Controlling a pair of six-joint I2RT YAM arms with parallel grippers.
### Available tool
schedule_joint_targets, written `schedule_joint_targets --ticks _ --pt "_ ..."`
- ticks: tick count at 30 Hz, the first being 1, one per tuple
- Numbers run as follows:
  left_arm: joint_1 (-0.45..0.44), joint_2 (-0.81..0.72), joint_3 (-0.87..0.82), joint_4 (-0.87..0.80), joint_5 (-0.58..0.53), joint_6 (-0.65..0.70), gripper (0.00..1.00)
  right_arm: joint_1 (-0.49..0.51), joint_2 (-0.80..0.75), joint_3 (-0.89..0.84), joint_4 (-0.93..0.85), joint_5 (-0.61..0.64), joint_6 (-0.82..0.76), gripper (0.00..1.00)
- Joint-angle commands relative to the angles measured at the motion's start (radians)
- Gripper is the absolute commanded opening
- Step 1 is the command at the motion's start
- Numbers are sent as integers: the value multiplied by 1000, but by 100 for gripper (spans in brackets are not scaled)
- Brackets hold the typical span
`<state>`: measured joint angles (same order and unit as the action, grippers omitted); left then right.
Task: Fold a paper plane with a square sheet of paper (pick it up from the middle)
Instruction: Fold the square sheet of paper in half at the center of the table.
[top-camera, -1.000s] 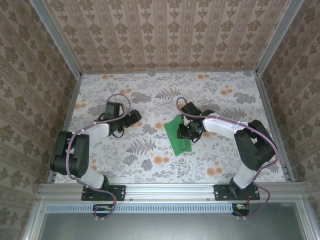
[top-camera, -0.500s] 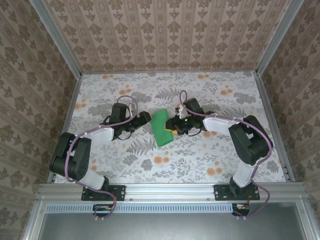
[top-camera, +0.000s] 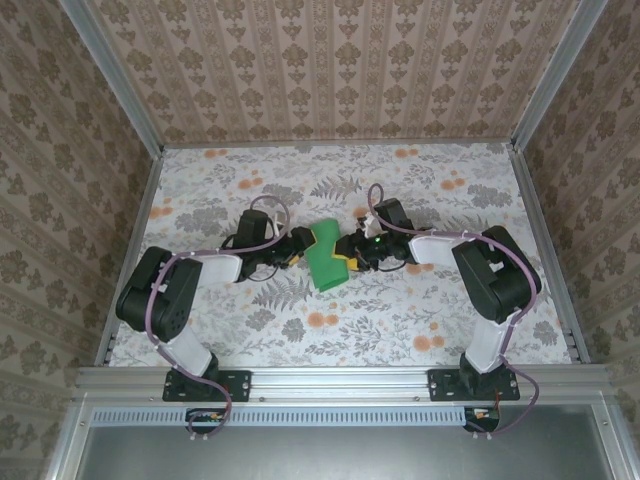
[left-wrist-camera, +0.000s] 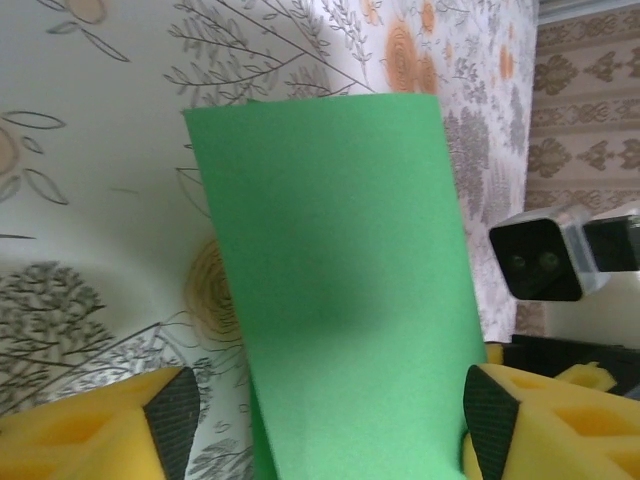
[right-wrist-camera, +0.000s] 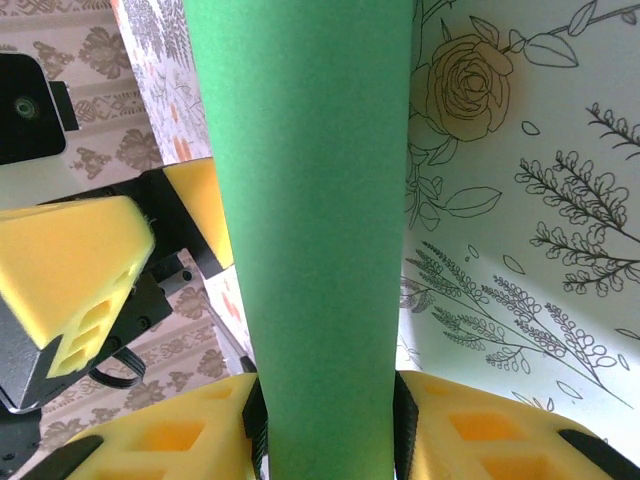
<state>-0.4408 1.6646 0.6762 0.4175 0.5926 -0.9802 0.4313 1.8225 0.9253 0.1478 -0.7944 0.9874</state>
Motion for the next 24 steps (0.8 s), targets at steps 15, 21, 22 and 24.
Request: schedule_joint_targets --ticks 15,21,22,24 --pt "-7 29 -34 214 65 -91 28 -17 37 -23 -1 -13 76 42" --pt "-7 46 -14 192 59 -65 0 -14 -17 -8 -140 51 -22 53" --pt "-6 47 -10 190 60 -61 0 -13 -38 0 -179 72 -50 56" --pt "-7 47 1 174 60 -44 0 -12 -70 18 -262 118 -110 62"
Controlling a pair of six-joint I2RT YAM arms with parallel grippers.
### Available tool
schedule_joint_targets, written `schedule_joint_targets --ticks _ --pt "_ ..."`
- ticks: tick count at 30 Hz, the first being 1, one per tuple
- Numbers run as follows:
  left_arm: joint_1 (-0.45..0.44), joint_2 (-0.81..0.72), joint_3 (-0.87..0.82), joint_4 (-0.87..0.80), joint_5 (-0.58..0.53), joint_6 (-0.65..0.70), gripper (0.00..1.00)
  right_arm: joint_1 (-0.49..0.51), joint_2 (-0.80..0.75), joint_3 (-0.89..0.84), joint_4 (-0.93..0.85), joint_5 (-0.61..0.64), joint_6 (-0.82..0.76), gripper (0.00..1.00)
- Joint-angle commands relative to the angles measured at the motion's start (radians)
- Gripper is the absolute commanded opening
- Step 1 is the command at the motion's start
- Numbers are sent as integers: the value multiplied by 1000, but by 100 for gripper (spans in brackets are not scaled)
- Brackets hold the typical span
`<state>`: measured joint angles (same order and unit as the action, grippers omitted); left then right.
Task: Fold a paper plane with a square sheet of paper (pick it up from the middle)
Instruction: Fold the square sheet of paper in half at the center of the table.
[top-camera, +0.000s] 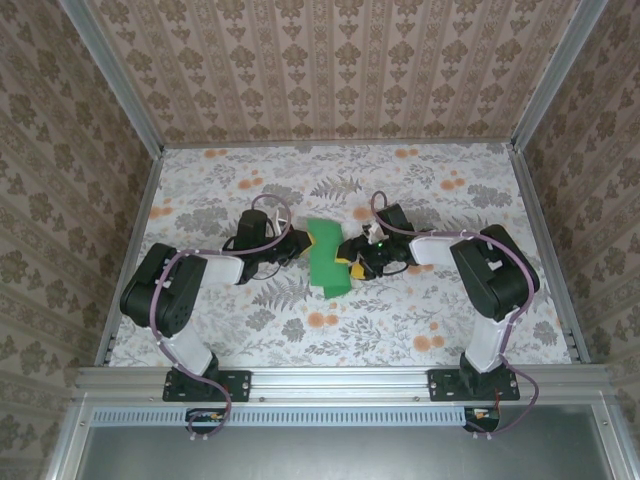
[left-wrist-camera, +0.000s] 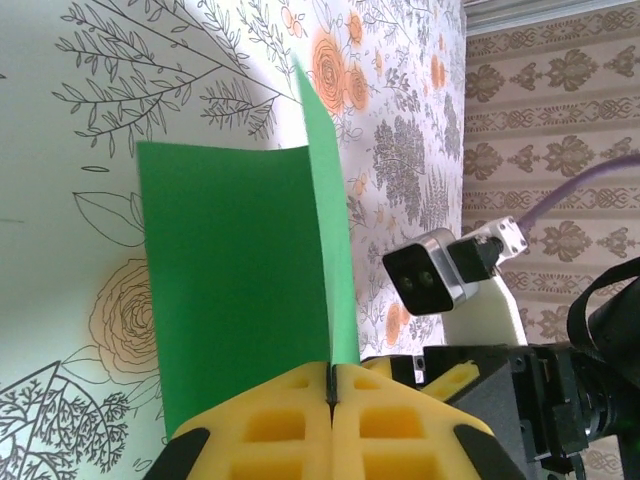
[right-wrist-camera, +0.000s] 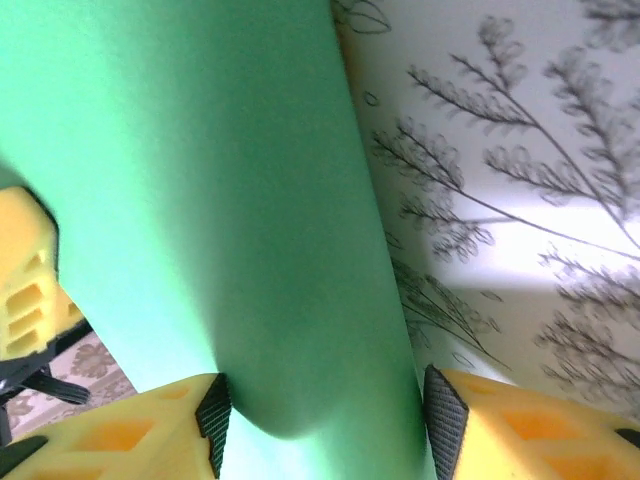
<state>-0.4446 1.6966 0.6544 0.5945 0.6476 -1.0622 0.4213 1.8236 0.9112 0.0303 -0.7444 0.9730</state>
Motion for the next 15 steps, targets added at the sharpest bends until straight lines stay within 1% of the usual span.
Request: schedule_joint_targets --ticks 1,5,9,14,15 --pt "-4 14 31 -16 7 48 0 0 -87 47 -196 99 -130 64" --pt "-5 30 62 -22 20 56 0 7 -132 84 -329 188 -239 72" --pt "-68 66 96 -16 24 50 0 8 -158 99 -385 269 -290 75" --pt "-95 106 107 -15 3 38 0 7 -119 110 -359 210 -317 73" --pt "-95 107 102 -15 -27 38 0 7 -110 115 -359 202 -326 73"
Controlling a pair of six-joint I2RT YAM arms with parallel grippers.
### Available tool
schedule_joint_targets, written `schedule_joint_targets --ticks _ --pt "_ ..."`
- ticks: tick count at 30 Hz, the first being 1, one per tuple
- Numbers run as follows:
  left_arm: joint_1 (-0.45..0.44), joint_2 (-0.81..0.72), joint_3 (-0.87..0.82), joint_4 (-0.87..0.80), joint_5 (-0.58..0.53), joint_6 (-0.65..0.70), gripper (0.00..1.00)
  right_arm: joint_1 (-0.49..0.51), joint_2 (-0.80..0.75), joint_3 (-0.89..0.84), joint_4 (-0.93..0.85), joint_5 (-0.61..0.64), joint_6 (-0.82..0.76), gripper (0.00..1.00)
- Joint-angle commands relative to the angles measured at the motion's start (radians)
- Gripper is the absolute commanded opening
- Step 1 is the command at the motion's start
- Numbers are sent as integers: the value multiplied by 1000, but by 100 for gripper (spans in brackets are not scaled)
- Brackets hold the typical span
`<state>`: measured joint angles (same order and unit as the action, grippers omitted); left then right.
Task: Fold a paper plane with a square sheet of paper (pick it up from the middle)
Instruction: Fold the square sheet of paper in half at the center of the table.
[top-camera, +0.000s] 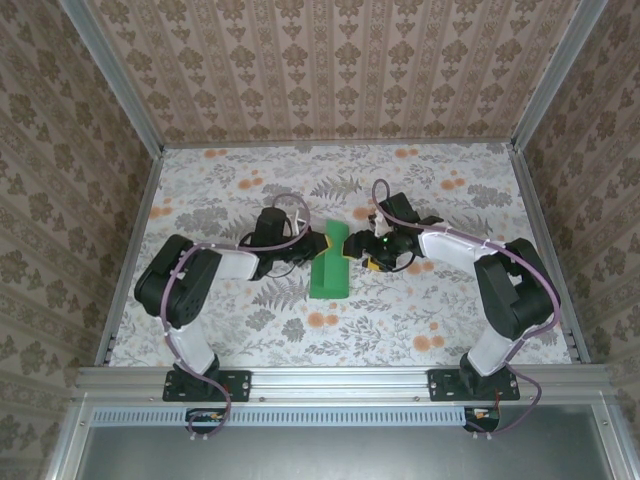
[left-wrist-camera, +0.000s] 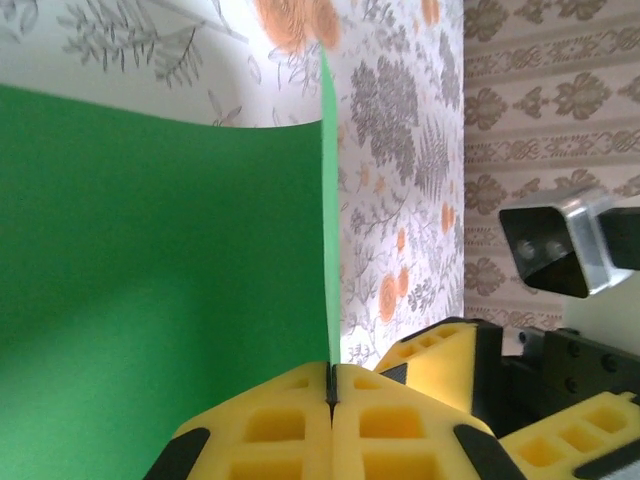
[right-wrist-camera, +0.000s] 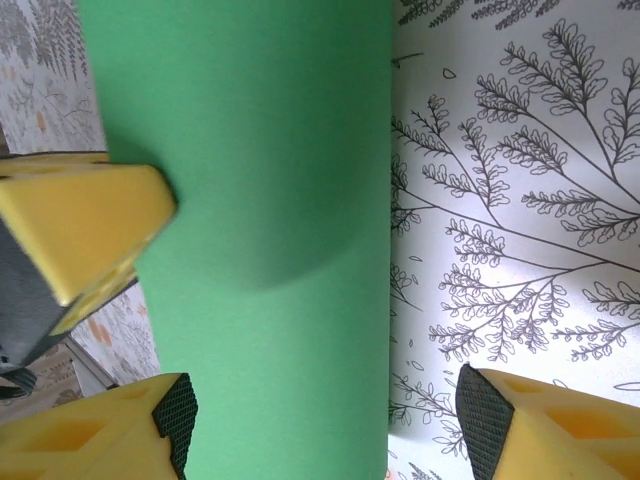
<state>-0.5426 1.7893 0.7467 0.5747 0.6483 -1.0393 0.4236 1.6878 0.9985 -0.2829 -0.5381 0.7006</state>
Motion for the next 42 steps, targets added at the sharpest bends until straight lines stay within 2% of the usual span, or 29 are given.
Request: schedule_joint_targets --ticks 1,7,16,24,29,31,38,42 --pt "3 13 5 -3 -45 17 0 5 41 39 -51 -17 -65 72" --pt "16 0 4 -97 -82 69 0 10 118 94 -53 -63 -78 68" --pt "36 -28 17 -233 -123 156 0 36 210 178 -74 -49 -63 62" --pt "43 -27 26 -260 -143 184 0 48 274 223 -106 -21 -53 57" --pt "47 -32 34 -275 -139 189 0 49 302 238 -142 21 -51 51" --pt "50 -37 43 -290 -127 189 7 50 310 235 -149 44 -47 49" --pt "94 -116 43 -340 -128 181 42 63 349 225 -185 142 -44 46" --pt "149 -179 34 -398 -151 202 56 64 370 226 -210 192 -50 45"
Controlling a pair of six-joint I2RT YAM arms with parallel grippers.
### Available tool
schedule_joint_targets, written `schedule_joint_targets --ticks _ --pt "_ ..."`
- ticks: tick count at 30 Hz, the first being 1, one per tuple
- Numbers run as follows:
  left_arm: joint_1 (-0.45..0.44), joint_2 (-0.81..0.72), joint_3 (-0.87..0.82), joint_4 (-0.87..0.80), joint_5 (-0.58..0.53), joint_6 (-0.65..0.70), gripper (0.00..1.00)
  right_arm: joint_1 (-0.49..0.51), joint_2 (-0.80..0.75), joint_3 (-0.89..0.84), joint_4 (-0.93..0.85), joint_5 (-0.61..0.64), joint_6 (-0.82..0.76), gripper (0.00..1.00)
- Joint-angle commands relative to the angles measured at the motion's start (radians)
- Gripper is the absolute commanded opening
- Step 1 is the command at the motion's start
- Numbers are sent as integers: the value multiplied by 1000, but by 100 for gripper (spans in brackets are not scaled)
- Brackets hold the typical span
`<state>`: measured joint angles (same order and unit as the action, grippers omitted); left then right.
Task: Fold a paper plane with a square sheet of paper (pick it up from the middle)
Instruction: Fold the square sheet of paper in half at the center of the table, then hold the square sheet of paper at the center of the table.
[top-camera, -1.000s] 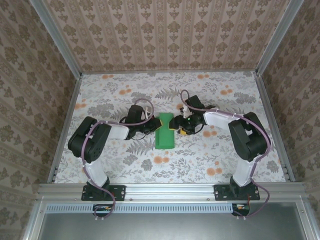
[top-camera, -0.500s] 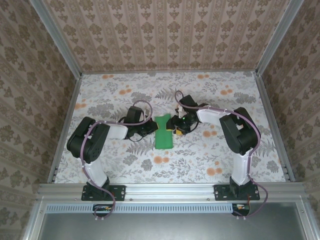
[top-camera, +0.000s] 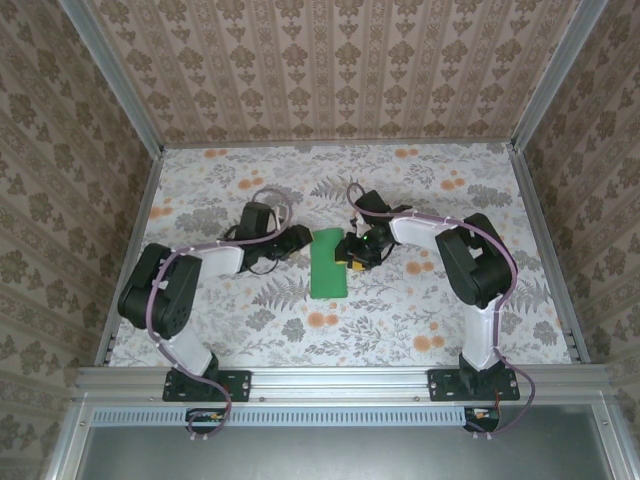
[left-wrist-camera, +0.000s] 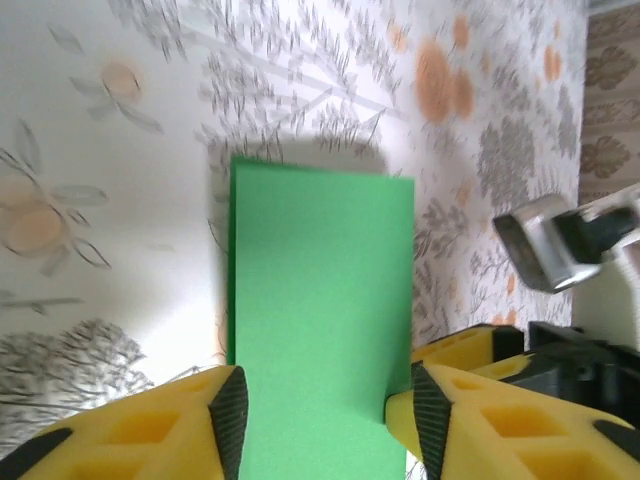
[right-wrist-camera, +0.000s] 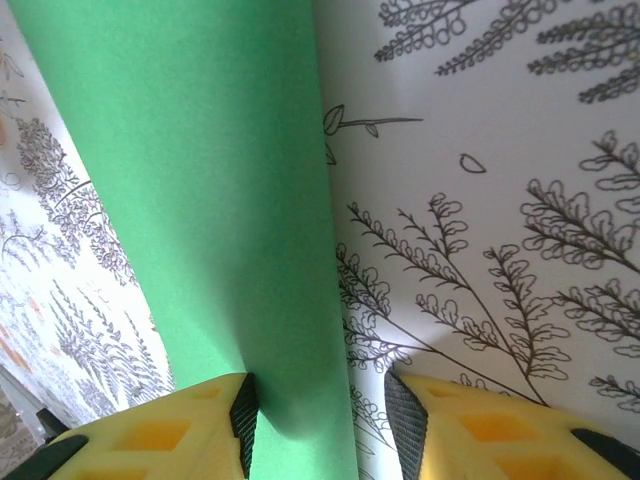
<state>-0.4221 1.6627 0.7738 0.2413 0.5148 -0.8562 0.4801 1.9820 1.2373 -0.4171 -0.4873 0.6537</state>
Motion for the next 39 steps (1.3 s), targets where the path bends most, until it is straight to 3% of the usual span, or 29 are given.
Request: schedule_joint_targets --ticks 1,6,10,15,26,35,39 --pt "38 -68 7 -88 -29 30 59 7 78 -13 -80 152 -2 45" --pt "70 -138 2 -174 -109 96 76 8 96 -15 -109 209 23 45" --pt "77 -175 -12 -193 -161 151 99 8 116 -24 -115 255 60 45" --pt "79 -173 -20 -175 -157 206 100 8 144 -25 -149 291 83 45" --pt "78 -80 -28 -74 -33 205 100 11 203 -5 -205 320 32 46" --pt "56 -16 3 -37 43 187 93 15 236 14 -230 334 8 46" --pt "35 17 22 -28 56 146 84 15 242 11 -230 338 8 46"
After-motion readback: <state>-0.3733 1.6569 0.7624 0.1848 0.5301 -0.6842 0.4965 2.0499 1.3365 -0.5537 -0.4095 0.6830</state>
